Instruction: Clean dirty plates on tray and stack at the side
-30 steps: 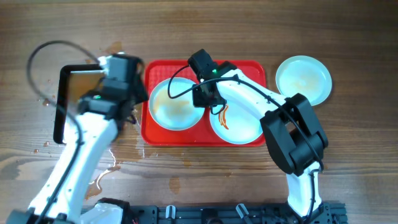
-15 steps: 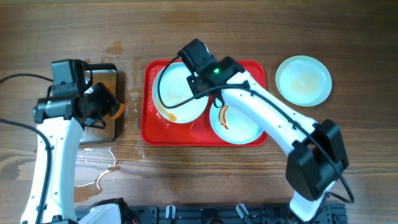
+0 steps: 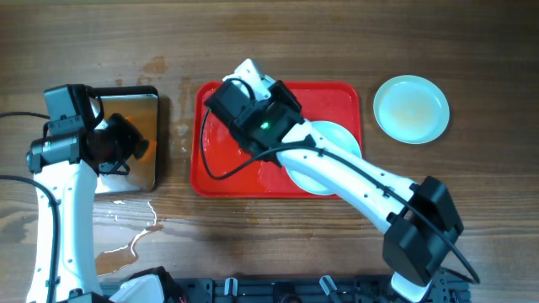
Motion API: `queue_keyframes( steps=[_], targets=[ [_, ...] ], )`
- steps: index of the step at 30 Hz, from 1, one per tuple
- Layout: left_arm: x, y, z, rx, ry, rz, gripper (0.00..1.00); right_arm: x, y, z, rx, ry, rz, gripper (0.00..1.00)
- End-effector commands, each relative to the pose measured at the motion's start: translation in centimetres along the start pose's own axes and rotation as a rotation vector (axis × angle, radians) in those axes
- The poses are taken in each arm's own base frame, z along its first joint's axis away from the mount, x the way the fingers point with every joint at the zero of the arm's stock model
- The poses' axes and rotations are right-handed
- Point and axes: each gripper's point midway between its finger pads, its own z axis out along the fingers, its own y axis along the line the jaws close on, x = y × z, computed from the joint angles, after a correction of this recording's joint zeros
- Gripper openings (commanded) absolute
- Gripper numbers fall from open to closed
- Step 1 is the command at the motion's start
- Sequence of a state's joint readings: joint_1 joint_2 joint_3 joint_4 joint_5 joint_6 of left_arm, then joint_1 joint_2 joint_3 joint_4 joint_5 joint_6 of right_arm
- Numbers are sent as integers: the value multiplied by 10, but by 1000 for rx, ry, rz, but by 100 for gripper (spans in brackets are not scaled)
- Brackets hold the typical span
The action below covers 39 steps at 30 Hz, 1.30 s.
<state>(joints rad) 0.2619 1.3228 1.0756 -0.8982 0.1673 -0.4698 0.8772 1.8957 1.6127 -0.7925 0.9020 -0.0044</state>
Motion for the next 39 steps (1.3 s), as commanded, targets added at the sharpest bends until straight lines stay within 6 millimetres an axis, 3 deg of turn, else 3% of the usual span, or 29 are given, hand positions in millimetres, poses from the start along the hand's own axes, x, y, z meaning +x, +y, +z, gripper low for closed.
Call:
queue_keyframes(
  steps=[1, 10, 15, 22, 30, 32, 35, 39],
  targets=[
    [1, -5, -6, 34, -1, -2, 4, -24, -48, -26, 244, -63, -89, 4],
    [2, -4, -6, 30, 4, 27, 4, -76, -81, -84, 526, -136, -179, 4],
    [2, -4, -6, 30, 4, 48, 4, -86, -79, -99, 528, -172, -157, 4],
    [2, -4, -6, 30, 4, 49, 4, -86, -78, -99, 528, -172, -155, 4],
    [2, -4, -6, 31, 3, 62, 4, -79, -68, -89, 476, -210, -34, 4],
    [2, -4, -6, 30, 3, 71, 4, -70, -55, -80, 414, -218, -13, 4],
    [2, -4, -6, 30, 3, 71, 4, -49, -15, -59, 180, -196, -10, 4],
    [2, -4, -6, 30, 3, 71, 4, -15, 16, -32, -146, -48, 259, 4]
  ],
)
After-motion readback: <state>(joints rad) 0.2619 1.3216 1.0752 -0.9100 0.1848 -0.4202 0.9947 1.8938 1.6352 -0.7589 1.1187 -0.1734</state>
